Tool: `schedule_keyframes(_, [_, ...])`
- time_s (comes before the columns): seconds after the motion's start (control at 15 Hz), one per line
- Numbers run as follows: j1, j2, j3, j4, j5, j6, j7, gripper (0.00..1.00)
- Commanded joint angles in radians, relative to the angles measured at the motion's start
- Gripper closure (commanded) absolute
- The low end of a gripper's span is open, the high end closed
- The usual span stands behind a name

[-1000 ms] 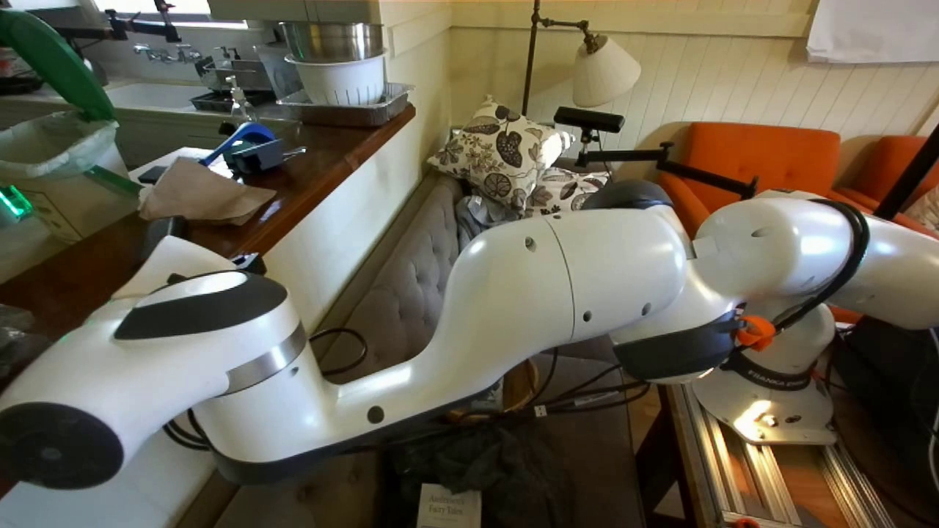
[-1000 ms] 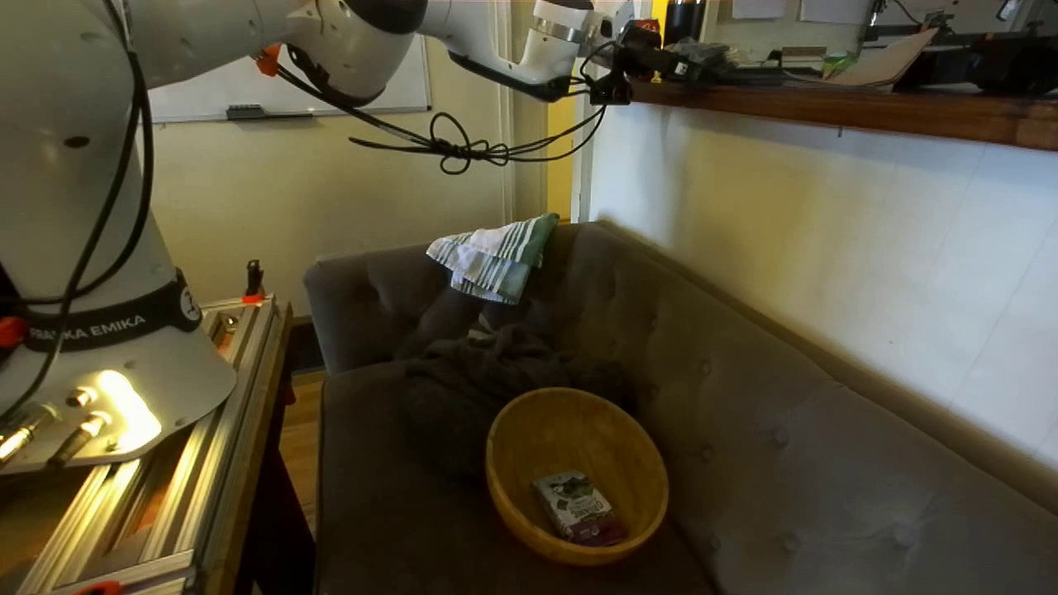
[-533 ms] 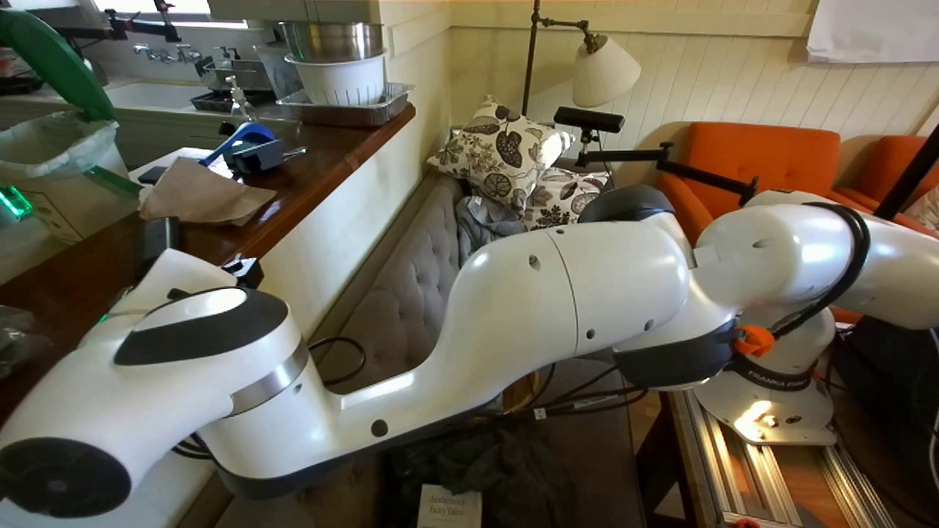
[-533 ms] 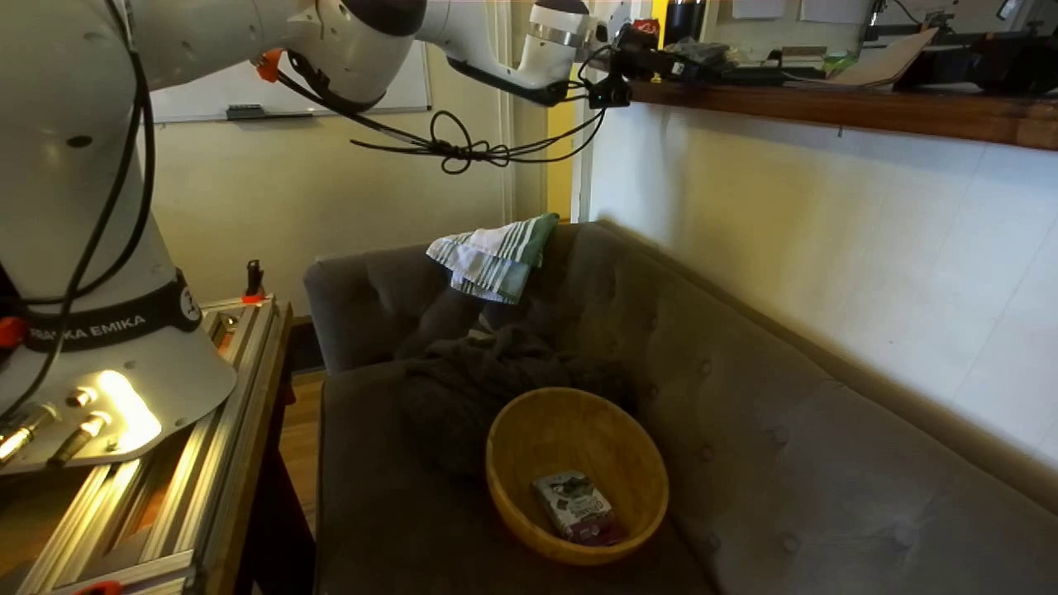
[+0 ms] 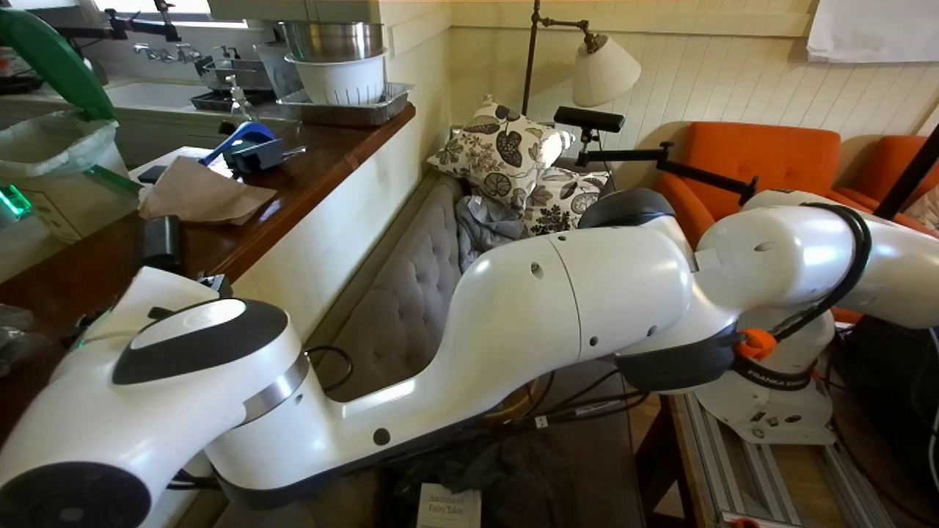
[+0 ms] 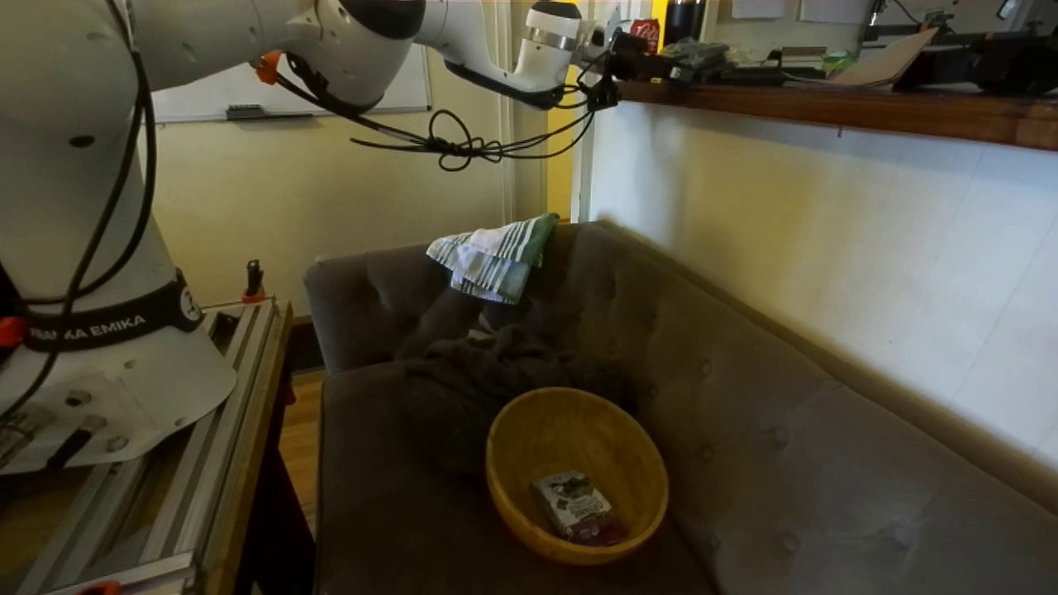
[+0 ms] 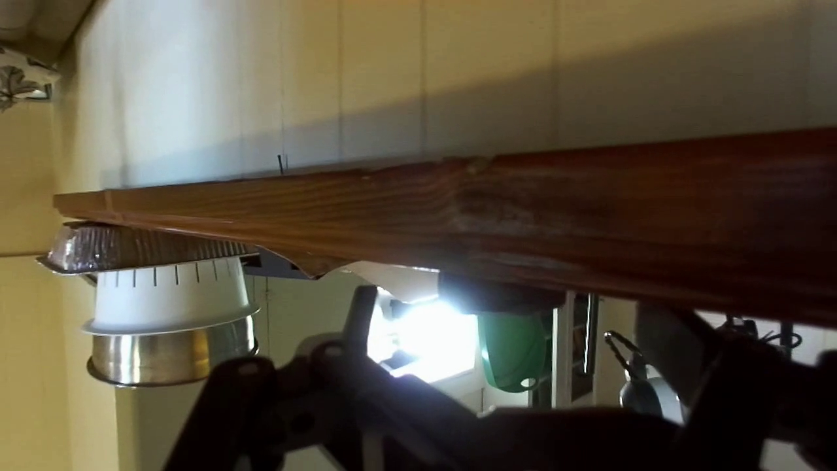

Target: Remove the black remote from the top counter and put it in the wooden bowl

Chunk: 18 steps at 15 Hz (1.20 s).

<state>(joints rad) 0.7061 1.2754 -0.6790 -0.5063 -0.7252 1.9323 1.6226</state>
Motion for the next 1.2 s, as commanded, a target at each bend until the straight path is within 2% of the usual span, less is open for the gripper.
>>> schedule_keyframes(0.0, [0.000, 0.000, 0.000, -0.001, 0.000, 0.000, -0.001, 0.00])
schedule_keyframes(0.4, [-0.046, 0.008, 0.001, 0.023, 0.007, 0.115, 0.041, 0.00])
schedule_keyframes(0.93, [-0.122, 0.001, 0.015, 0.018, 0.021, 0.142, 0.052, 0.00])
schedule_keyframes(1.0, [-0.122, 0.003, 0.019, 0.018, 0.019, 0.147, 0.047, 0.16])
schedule_keyframes(1.07, [-0.119, 0.003, 0.020, 0.017, 0.018, 0.147, 0.044, 0.26])
schedule_keyframes(1.13, [-0.116, 0.003, 0.020, 0.018, 0.017, 0.152, 0.040, 0.32])
